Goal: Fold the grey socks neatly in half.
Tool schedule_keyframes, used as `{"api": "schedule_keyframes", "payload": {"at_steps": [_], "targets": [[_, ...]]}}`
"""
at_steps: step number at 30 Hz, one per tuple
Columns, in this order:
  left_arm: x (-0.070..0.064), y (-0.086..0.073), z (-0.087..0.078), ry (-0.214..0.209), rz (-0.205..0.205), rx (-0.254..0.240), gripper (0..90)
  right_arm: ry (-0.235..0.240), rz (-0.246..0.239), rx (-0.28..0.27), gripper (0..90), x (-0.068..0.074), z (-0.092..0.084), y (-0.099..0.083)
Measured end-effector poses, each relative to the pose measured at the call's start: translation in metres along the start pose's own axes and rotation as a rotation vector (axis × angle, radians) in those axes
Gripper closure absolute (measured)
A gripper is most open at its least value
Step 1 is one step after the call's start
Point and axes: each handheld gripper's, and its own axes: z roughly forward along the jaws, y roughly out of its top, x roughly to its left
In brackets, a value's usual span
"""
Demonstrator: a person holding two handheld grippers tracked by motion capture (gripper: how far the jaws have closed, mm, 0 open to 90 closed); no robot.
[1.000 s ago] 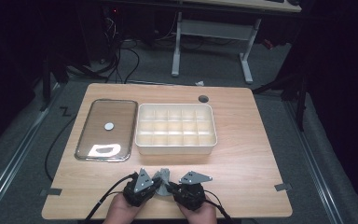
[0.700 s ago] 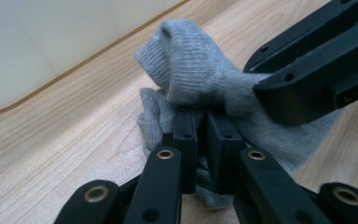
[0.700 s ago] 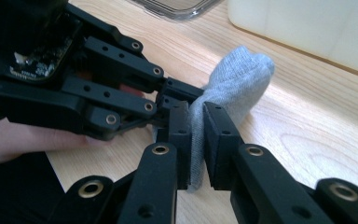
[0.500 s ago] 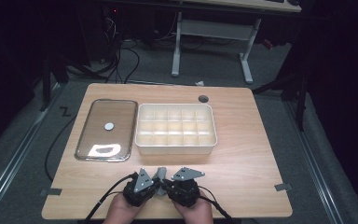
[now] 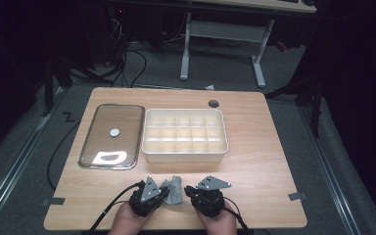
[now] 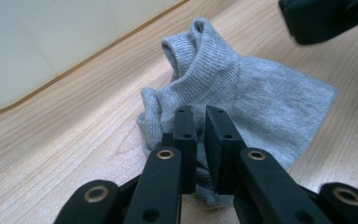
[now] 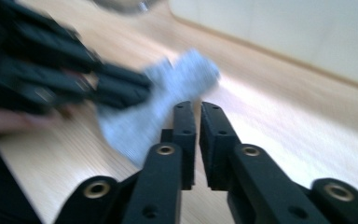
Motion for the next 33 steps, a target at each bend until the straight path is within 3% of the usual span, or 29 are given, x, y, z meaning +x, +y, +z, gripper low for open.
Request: {"api": "schedule_keyframes", "payload": {"at_steps": [4, 7, 19, 24, 26, 29, 31, 33], "targets": [[0.0, 0.0, 0.0, -0.001, -0.002, 0.0, 82.9, -0.002, 0.001, 0.057, 90.0, -0.002, 0.012, -0.012], [0.0, 0.0, 0.0, -0.002, -0.001, -0.001, 82.9, 0.013, -0.005, 0.053, 90.0, 0.0, 0.016, -0.012], [0.0, 0.0, 0.0, 0.003, 0.001, 0.0, 82.8, 0.061, -0.078, 0.036, 90.0, 0.024, 0.03, 0.014], [-0.001, 0.0, -0.001, 0.01, 0.014, -0.003, 81.7, 0.057, -0.076, 0.038, 90.0, 0.022, 0.031, 0.015], [0.001, -0.001, -0.002, -0.003, 0.001, -0.016, 78.4, 0.051, -0.066, 0.042, 90.0, 0.02, 0.03, 0.013], [0.009, 0.001, -0.014, -0.034, -0.069, -0.069, 75.1, 0.041, -0.057, 0.048, 90.0, 0.017, 0.029, 0.012], [0.016, 0.002, -0.027, -0.02, -0.08, -0.122, 78.1, 0.042, -0.052, 0.05, 90.0, 0.016, 0.028, 0.011], [0.025, 0.0, -0.035, 0.007, -0.094, -0.134, 81.0, 0.04, -0.052, 0.05, 90.0, 0.015, 0.028, 0.01]]}}
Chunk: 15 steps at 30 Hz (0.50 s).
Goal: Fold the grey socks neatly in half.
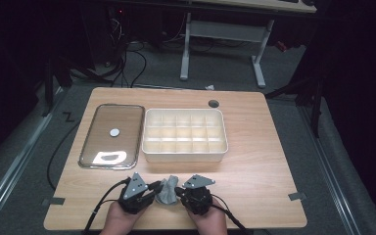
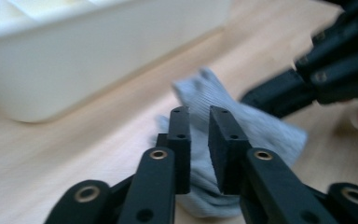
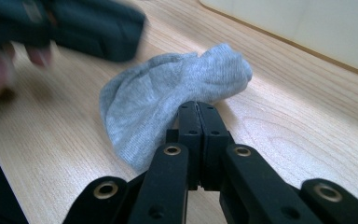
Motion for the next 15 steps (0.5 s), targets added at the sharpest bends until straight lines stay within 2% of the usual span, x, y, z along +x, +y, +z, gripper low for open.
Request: {"api": "schedule_keyframes", "payload": {"at_steps": [2, 3, 5, 7, 10, 15], "targets": [[0.008, -0.004, -0.001, 0.027, -0.019, 0.042, 83.9, 0.001, 0.0, -0.002, 90.0, -0.001, 0.0, 0.0], [0.013, -0.007, 0.001, 0.042, -0.034, 0.08, 84.8, 0.003, -0.001, -0.003, 90.0, -0.001, 0.0, -0.001], [0.014, -0.01, 0.006, 0.033, -0.047, 0.137, 85.5, 0.005, 0.004, -0.002, 90.0, 0.0, 0.0, -0.001], [0.009, -0.012, 0.011, 0.022, -0.033, 0.168, 86.3, 0.008, 0.009, -0.002, 90.0, 0.0, 0.001, -0.001], [-0.001, -0.012, 0.015, 0.02, -0.004, 0.176, 87.0, 0.014, 0.01, -0.005, 90.0, 0.001, 0.0, -0.001], [-0.013, -0.009, 0.022, 0.001, 0.005, 0.17, 87.1, 0.011, 0.0, -0.015, 89.9, 0.002, -0.003, 0.002]]}}
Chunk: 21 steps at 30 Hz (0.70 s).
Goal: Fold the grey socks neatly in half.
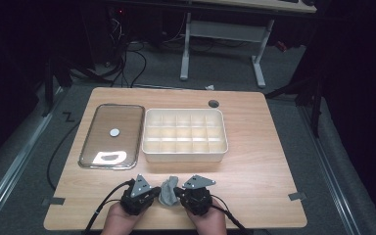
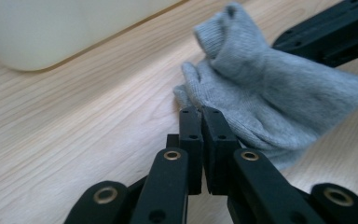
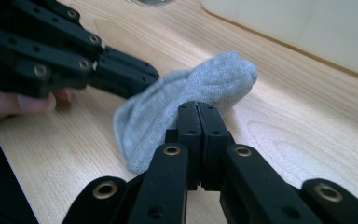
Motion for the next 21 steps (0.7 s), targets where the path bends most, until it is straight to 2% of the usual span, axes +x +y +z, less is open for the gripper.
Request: {"api": "schedule_keyframes", "payload": {"at_steps": [5, 9, 15, 19, 21], "targets": [[-0.013, 0.006, 0.009, -0.011, 0.015, -0.01, 87.5, -0.021, -0.001, 0.013, 89.7, -0.005, -0.001, 0.003], [-0.018, 0.008, 0.012, -0.028, 0.031, -0.005, 87.6, -0.033, 0.014, -0.005, 89.5, -0.01, -0.008, 0.004], [-0.021, 0.008, 0.012, -0.022, 0.036, -0.005, 87.9, -0.013, 0.015, -0.032, 89.6, -0.007, -0.016, -0.001], [-0.024, 0.01, 0.016, -0.029, 0.027, -0.013, 88.2, -0.009, 0.016, -0.021, 89.6, -0.006, -0.014, -0.003], [-0.026, 0.012, 0.018, -0.032, 0.036, -0.015, 88.5, -0.006, 0.021, -0.016, 89.6, -0.008, -0.011, -0.003]]}}
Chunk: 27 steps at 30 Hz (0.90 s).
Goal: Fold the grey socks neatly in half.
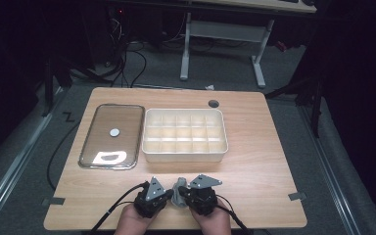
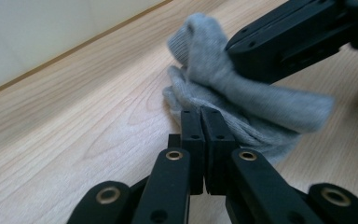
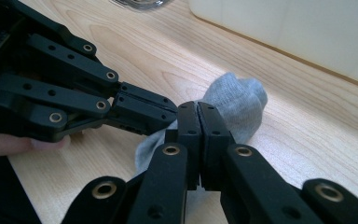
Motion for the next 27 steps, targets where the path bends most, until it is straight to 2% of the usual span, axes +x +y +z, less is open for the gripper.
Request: {"api": "schedule_keyframes", "payload": {"at_steps": [7, 12, 16, 19, 22, 25, 27], "targets": [[-0.001, 0.001, 0.002, -0.017, 0.026, 0.014, 89.9, -0.003, -0.006, 0.031, 90.0, 0.0, 0.01, -0.001], [0.005, -0.003, -0.005, -0.008, 0.026, 0.011, 87.6, -0.025, -0.03, 0.016, 90.0, 0.005, 0.016, -0.007], [0.016, -0.004, -0.014, 0.008, -0.005, -0.027, 82.7, -0.022, -0.028, 0.012, 90.0, 0.005, 0.016, -0.008], [0.021, -0.003, -0.017, 0.014, -0.016, -0.052, 83.2, -0.017, -0.027, 0.005, 90.0, 0.005, 0.016, -0.008], [0.021, 0.005, -0.02, 0.014, -0.008, -0.083, 89.2, -0.012, -0.028, -0.003, 90.0, 0.004, 0.017, -0.009], [0.019, 0.015, -0.021, -0.004, -0.015, -0.11, 89.9, -0.007, -0.029, -0.012, 90.0, 0.003, 0.017, -0.01], [0.016, 0.025, -0.019, -0.012, -0.004, -0.121, 90.0, -0.005, -0.029, -0.015, 90.0, 0.003, 0.017, -0.011]]}}
